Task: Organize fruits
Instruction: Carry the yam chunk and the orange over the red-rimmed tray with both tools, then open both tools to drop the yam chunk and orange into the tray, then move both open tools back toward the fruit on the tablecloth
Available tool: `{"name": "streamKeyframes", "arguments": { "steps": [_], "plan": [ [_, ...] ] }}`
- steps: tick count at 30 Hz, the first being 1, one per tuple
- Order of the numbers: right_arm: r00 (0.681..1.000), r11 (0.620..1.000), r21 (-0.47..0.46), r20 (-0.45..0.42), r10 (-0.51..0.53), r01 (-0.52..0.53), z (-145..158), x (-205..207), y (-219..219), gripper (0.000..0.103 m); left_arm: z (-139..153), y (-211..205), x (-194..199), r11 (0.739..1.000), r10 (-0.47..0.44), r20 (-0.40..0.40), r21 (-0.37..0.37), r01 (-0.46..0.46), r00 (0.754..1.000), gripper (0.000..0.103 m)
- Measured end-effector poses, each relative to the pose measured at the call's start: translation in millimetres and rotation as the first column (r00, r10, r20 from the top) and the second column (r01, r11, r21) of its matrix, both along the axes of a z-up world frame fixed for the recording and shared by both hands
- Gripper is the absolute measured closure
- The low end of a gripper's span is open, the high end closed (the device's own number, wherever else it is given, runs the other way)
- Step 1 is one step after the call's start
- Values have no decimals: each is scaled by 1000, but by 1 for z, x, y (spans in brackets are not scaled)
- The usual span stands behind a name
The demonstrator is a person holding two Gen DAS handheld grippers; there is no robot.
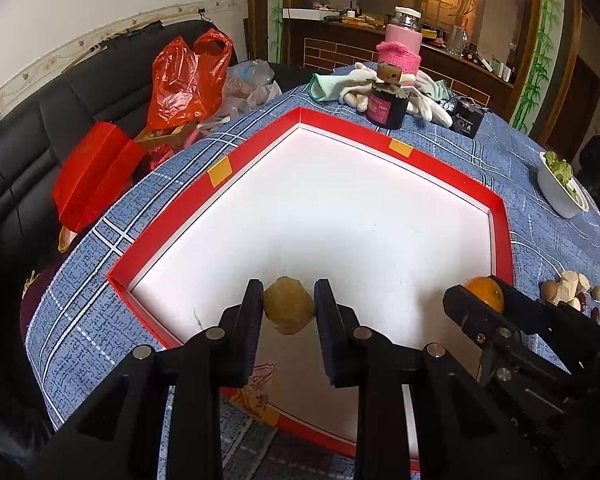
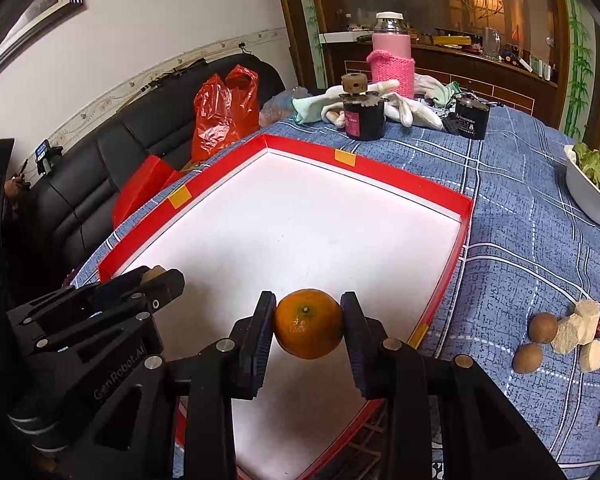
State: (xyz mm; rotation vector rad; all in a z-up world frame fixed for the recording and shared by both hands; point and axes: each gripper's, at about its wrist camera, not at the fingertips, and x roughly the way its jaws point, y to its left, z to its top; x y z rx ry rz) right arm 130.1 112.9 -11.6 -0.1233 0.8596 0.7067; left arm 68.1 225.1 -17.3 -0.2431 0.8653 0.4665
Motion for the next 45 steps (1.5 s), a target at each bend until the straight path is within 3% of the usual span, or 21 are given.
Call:
{"name": "streamKeyframes", "arguments": {
  "steps": [6,8,9,10,11,24,31,35,37,39,45],
  "plan": [
    [1000,1000,-12,-16,1,-1,-1,2,-1,67,-4,4,3,1000,22,-28,-22,-23,999,78],
    [1000,1000,-10,-16,-3,3,-1,2,-2,67,-6,6,5,999,30,-51,-32,-32,998,65],
    [1000,1000,-11,-17,-7,7,-1,2,-3,67,-6,7,5,999,30,-59,-40,-32,998,53],
    [1000,1000,-9,-21,-10,10,-1,2,-3,59,-6,7,4,999,29,-55,-41,-31,998,46],
    [1000,1000,-4,-23,-11,11,0,1,-4,51,-5,7,2,999,31,-47,-37,-33,998,45],
    [1000,998,52,3,-28,28,16,-17,-28,41,6,4,-18,998,63,-27,-29,-64,998,39],
    [997,995,88,55,-55,50,31,-39,-70,36,24,-16,-38,996,69,78,-66,-64,995,39],
    [989,990,113,107,-100,88,41,-52,-109,30,37,-47,-45,999,-8,157,-41,14,988,38],
    [982,984,131,130,-136,119,44,-56,-133,27,41,-64,-44,998,-53,180,-16,57,982,31],
    [971,976,145,152,-184,163,47,-58,-161,23,41,-84,-44,995,-103,195,13,102,975,31],
    [916,925,180,167,-365,336,42,-51,-245,17,30,-134,-32,968,-250,168,36,247,954,31]
  ]
}}
